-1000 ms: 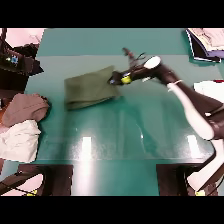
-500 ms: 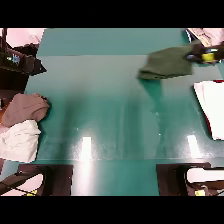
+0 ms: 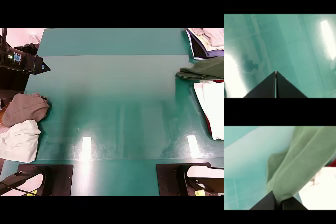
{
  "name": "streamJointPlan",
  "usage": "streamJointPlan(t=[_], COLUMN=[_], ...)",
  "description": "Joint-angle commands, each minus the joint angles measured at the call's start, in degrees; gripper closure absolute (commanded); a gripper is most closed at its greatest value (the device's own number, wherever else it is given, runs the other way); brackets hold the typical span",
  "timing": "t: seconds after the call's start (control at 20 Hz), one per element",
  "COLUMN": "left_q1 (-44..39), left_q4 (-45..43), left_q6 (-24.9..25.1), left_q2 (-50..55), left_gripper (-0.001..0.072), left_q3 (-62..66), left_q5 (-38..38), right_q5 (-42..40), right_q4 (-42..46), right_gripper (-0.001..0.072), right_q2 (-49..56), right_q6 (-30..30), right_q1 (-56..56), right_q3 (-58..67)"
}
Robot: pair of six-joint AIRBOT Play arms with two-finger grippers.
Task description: Fold the shirts.
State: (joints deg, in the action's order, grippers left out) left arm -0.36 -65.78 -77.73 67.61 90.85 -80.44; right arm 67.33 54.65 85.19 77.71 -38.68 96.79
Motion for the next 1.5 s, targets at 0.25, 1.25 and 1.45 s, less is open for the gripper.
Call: streamJointPlan(t=[0.25, 1.25, 1.45], left_q1=[0.0, 0.0, 0.0], left_q4=[0.3, 0.3, 0.3], left_q6=[-0.3, 3.1, 3.2], left_q2=[0.0, 0.0, 0.0], left_gripper=[0.0681, 0.0681, 0.0681], left_q3=[0.0, 0.0, 0.0], left_q5=[-0.1, -0.2, -0.2], right_q5=[-0.8, 19.3, 19.6], right_q4=[-3.0, 19.0, 19.0], right_gripper=[0.0697, 0.0693, 0.0674], right_q2=[-0.3, -20.9, -25.8], right_q6=[-0.8, 3.5, 3.5], right_q1=[-1.7, -11.8, -19.1], right_q3=[12.3, -9.6, -19.0])
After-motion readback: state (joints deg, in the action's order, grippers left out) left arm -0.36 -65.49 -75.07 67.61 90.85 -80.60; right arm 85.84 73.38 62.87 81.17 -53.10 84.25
